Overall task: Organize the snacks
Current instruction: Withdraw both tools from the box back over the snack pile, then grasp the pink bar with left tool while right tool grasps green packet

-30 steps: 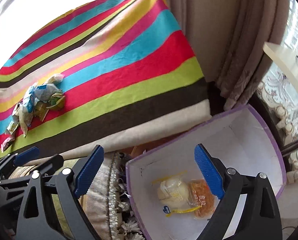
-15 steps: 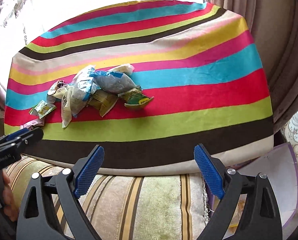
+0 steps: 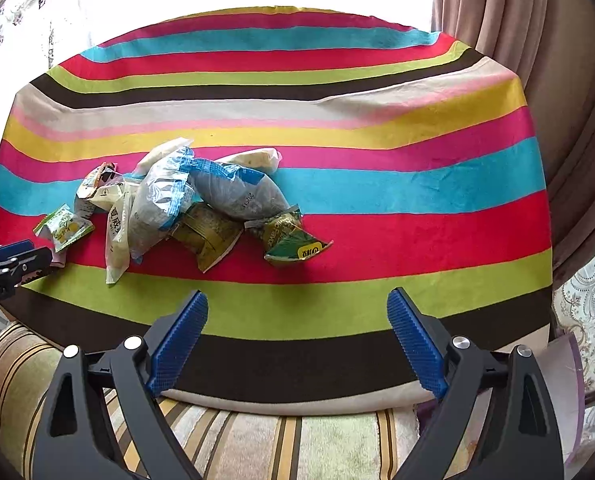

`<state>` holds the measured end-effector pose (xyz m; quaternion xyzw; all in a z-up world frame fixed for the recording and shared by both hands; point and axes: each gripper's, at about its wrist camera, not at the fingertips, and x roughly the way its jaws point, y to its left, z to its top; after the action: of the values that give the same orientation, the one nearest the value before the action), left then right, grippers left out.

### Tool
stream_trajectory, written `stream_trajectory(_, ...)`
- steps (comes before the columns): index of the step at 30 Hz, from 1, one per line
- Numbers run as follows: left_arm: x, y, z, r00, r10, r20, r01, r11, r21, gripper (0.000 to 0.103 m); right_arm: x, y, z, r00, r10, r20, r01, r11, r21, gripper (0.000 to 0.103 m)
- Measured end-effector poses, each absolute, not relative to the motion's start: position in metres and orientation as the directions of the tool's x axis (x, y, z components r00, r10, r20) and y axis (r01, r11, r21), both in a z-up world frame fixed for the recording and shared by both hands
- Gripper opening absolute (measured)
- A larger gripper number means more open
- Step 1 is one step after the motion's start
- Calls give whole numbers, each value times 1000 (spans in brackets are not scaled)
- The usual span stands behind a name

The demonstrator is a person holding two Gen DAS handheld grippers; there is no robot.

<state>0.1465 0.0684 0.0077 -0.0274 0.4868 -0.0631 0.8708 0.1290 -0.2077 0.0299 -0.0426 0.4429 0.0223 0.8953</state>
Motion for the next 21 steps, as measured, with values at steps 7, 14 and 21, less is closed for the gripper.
stream_trajectory(7,148,66,-11,453,-127,-883,87,991,-98,41,152,-205,20,594,5,-805,-92,994,-62,86)
stream_trajectory(14,145,63,-12,456,-100,-884,87,994,-68,26,169,-204,16,594,5,-804,-97,993,-66,85)
stream_trajectory(21,144,66,-11,459,-103,-882,84,994,-73,24,188,-199,4,565,2,-825,-118,990,-79,75)
